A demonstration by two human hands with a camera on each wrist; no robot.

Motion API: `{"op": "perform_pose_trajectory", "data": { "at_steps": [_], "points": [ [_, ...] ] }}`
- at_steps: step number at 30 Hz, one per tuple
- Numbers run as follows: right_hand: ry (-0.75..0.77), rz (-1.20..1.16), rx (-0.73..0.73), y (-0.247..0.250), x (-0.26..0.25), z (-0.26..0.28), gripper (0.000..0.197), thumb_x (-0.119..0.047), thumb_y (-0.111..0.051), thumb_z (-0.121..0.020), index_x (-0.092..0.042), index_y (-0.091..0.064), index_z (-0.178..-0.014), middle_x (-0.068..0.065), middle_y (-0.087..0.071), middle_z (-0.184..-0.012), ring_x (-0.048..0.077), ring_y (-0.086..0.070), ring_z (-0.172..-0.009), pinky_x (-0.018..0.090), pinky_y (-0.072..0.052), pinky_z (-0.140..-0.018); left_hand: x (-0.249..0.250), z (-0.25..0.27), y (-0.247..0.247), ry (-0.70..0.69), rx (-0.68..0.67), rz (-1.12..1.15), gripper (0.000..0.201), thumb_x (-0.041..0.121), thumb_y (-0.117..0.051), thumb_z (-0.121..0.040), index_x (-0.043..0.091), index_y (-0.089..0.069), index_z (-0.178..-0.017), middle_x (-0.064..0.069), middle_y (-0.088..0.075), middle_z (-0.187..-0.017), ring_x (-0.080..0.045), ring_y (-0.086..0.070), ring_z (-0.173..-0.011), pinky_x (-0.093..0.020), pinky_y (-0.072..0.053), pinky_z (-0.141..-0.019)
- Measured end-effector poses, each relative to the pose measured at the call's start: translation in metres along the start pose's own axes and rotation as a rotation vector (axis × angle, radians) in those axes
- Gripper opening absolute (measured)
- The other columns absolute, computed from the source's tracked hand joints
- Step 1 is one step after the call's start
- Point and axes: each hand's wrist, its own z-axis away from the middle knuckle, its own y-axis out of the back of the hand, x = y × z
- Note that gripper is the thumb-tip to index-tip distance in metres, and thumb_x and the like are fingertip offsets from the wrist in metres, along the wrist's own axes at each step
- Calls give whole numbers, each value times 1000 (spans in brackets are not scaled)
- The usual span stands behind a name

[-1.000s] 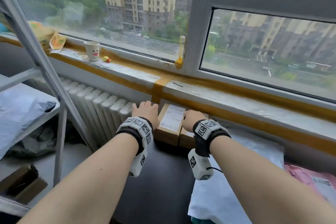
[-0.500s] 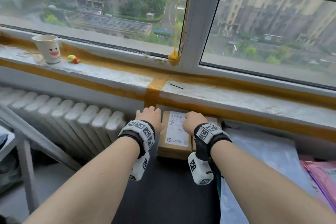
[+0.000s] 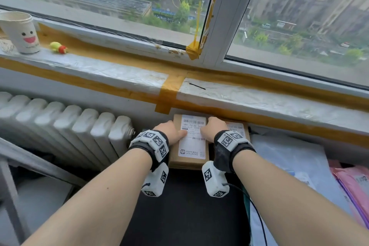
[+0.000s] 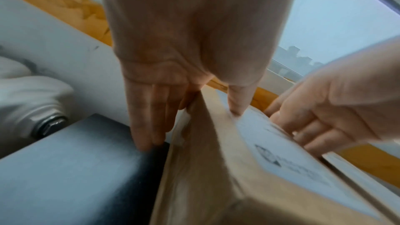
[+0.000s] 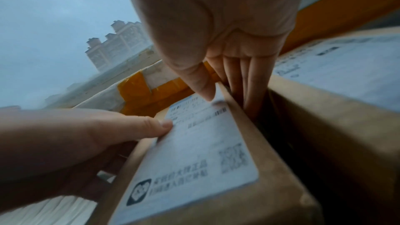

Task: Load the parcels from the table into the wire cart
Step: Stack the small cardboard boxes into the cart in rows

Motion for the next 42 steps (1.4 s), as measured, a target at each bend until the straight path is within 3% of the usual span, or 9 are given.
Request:
{"op": "perform_pose_trajectory", "data": {
  "at_steps": [2, 7, 14, 18, 25, 28, 33, 38, 42],
  "points": [
    [-40, -63, -46, -8, -2, -4, 31, -18, -45, -94, -4, -57, -119, 15, -62, -121, 31, -60, -108, 29, -50, -83, -4, -2, 0, 20, -25, 97, 60, 50, -50, -92, 9, -42, -134, -11, -57, -128, -28, -58, -111, -39, -52, -92],
    [-101, -209, -113, -15, -6, -3, 33, -23, -46, -93, -3, -57, -117, 14, -65, -117, 31, -65, -102, 42, -55, -89, -9, -2, -3, 25, -31, 196, 63, 54, -51, -89, 10, -44, -134, -10, -59, -126, -29, -61, -109, -42, -52, -91],
    [-64, -295, -97, -7, -9, 12, 32, -23, -51, -87, -8, -57, -115, 11, -66, -114, 28, -66, -99, 43, -55, -88, -5, 12, 8, 16, 78, 124, 57, 52, -45, -93, 9, -44, -130, -12, -58, -124, -30, -60, -106, -36, -52, -84],
    [-6, -324, -51, 8, -7, 32, 34, -26, -53, -89, -12, -54, -120, 8, -64, -116, 26, -64, -102, 41, -54, -91, 1, 31, 18, 3, 135, 123, 56, 57, -42, -93, 11, -51, -124, -8, -62, -113, -25, -59, -85, -30, -49, -68],
    [81, -416, 19, 34, 18, 80, 32, -26, -55, -89, -14, -56, -119, 6, -67, -114, 25, -67, -99, 39, -55, -89, 30, 86, 26, -67, 255, 105, 52, 57, -40, -94, 13, -54, -117, -2, -58, -93, -21, -59, -79, -28, -46, -62],
    [84, -477, 64, 44, 45, 104, 31, -23, -55, -89, -13, -55, -118, 7, -67, -112, 26, -67, -96, 37, -57, -82, 52, 112, 16, -103, 286, 80, 53, 59, -41, -93, 13, -56, -114, -4, -64, -99, -23, -64, -86, -29, -50, -68],
    [91, -593, 138, 54, 117, 150, 28, -24, -56, -88, -13, -55, -113, 8, -67, -111, 27, -68, -96, 45, -58, -83, 103, 158, -23, -190, 298, 74, 53, 59, -44, -92, 13, -58, -113, -6, -67, -108, -25, -65, -93, -31, -53, -77],
    [67, -697, 231, 62, 209, 211, 23, -23, -59, -89, -16, -54, -111, 5, -66, -106, 25, -69, -92, 43, -59, -77, 165, 214, -80, -286, 284, 53, 50, 57, -46, -92, 11, -59, -108, -4, -66, -100, -22, -64, -86, -30, -50, -71],
    [28, -740, 296, 61, 290, 258, 26, -20, -61, -87, -17, -56, -112, 4, -67, -108, 25, -69, -93, 45, -59, -78, 212, 255, -140, -379, 219, 105, 52, 55, -47, -92, 9, -61, -112, -9, -68, -107, -26, -66, -94, -39, -56, -84]
  ]
}}
